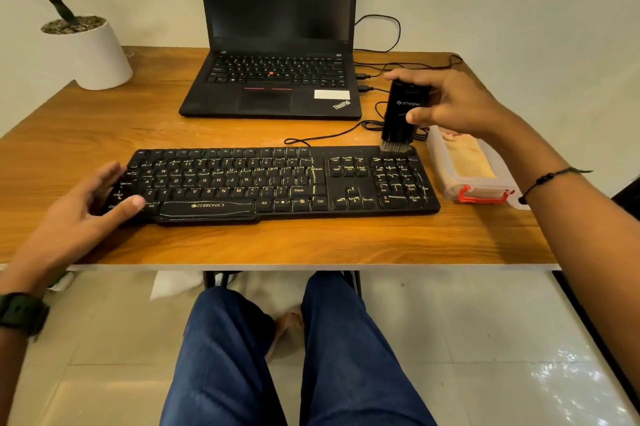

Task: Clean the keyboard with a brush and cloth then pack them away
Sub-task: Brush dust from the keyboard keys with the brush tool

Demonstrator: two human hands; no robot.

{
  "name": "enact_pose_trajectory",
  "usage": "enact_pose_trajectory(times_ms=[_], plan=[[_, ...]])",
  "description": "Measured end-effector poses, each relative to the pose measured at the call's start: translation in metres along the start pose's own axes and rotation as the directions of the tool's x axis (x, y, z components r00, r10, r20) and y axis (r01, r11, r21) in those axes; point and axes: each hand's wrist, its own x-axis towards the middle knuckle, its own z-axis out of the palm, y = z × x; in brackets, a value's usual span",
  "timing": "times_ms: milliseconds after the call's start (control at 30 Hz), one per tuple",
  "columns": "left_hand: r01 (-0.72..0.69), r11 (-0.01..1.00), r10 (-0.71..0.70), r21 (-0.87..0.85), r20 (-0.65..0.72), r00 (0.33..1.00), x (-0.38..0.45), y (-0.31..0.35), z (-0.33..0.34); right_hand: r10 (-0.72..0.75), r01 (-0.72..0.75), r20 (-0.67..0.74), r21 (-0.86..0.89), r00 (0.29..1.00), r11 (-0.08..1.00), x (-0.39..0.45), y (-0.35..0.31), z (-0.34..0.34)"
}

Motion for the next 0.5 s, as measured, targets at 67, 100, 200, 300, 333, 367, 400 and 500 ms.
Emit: enact_pose_trajectory(times_ms=[67,100,200,300,333,367,400,500], plan=[[-0.021,0.994,0.029,0.11,-0.077,0.997,-0.005,0.023,0.014,0.019,-0.018,-0.006,0.012,1.0,1.0,-0.004,0.005,-0.007],[-0.062,0.984,0.08,0.167,-0.105,0.991,-0.009,0.037,0.022,0.026,-0.026,-0.01,0.021,1.0,0.999,-0.006,0.006,-0.01],[-0.146,0.977,0.166,0.158,-0.127,0.978,-0.013,0.072,0.045,0.017,-0.015,-0.046,0.054,0.999,0.998,-0.009,0.004,-0.014],[-0.218,0.968,0.23,0.125,-0.093,0.969,-0.012,0.106,0.08,-0.014,0.015,-0.042,0.044,0.999,0.999,-0.009,-0.006,-0.005],[-0.253,0.959,0.263,0.128,-0.073,0.962,-0.012,0.116,0.092,-0.02,0.021,-0.03,0.015,0.999,1.0,-0.008,-0.008,-0.001],[-0.284,0.951,0.292,0.127,-0.051,0.955,-0.012,0.124,0.103,-0.021,0.021,-0.018,-0.011,1.0,1.0,-0.007,-0.009,0.003],[-0.299,0.946,0.306,0.125,-0.035,0.951,-0.011,0.129,0.113,-0.017,0.016,-0.011,-0.032,1.0,0.999,-0.008,-0.009,0.006],[-0.324,0.935,0.328,0.146,-0.008,0.945,-0.011,0.133,0.134,0.003,-0.005,-0.021,-0.074,1.0,0.997,-0.013,-0.004,0.001]])
